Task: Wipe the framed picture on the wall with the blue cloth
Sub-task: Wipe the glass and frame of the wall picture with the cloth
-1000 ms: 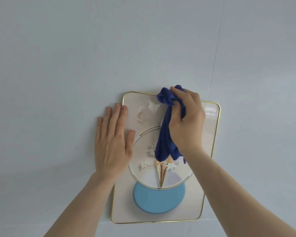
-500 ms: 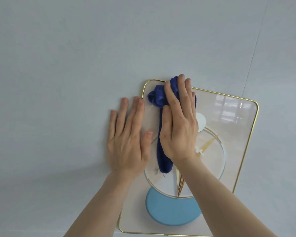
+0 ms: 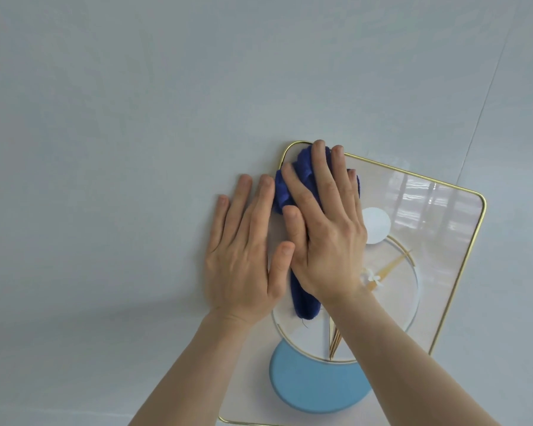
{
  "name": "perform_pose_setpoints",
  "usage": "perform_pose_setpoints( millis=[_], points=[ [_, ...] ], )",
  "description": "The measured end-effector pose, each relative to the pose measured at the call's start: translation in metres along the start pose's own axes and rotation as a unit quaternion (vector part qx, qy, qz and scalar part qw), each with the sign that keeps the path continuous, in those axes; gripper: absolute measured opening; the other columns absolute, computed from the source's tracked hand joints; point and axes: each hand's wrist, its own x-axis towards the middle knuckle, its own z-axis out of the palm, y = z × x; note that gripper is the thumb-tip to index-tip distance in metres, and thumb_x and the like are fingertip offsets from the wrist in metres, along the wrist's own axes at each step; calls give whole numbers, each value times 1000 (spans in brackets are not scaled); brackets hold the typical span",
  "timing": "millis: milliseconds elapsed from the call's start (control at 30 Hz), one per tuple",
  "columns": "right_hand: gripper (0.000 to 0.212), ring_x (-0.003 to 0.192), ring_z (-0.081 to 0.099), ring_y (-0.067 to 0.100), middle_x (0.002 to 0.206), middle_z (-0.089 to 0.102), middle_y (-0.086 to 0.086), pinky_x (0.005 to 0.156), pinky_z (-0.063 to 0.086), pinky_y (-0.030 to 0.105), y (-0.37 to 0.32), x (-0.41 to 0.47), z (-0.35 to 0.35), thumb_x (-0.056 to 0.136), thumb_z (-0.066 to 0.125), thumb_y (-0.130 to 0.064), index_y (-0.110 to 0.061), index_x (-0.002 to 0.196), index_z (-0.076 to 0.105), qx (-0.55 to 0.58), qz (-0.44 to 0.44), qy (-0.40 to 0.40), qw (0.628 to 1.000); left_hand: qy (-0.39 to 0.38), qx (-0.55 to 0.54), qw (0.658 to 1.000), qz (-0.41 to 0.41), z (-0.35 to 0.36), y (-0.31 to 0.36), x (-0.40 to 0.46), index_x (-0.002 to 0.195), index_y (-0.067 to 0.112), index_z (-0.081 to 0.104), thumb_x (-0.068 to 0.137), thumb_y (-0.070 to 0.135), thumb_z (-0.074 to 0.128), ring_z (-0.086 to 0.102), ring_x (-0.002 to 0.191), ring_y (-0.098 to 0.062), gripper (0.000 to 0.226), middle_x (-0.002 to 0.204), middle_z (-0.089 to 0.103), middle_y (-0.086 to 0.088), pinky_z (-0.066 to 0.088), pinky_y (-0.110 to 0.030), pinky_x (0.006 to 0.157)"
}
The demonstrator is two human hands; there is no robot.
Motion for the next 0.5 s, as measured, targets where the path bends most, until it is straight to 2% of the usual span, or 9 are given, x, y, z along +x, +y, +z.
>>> perform_pose_setpoints(
  millis=[100,300,500],
  points=[
    [40,157,30,38,161,44,16,125,29,57,1,-1,3,109,45,-32,-17,139,67,-8,-1,14,1000,-4,4,1000,2,0,-1,0,157,4,34,106,47,11,24,158,-22,71,165,37,-4,16,-45,131],
    [34,155,33,39,159,43,12,127,30,55,1,-4,5,108,52,-21,-13,136,68,4,-7,27,1000,-7,18,1000,9,0,-1,0,157,5,34,105,45,12,23,158,-23,69,165,37,-5,13,-44,131],
    [32,153,37,42,155,51,19,123,34,59,3,-12,6,108,52,-18,-11,134,70,8,-13,22,1000,-5,18,1000,14,0,0,0,157,8,37,105,45,15,23,159,-24,67,165,38,-6,16,-48,130]
  ],
)
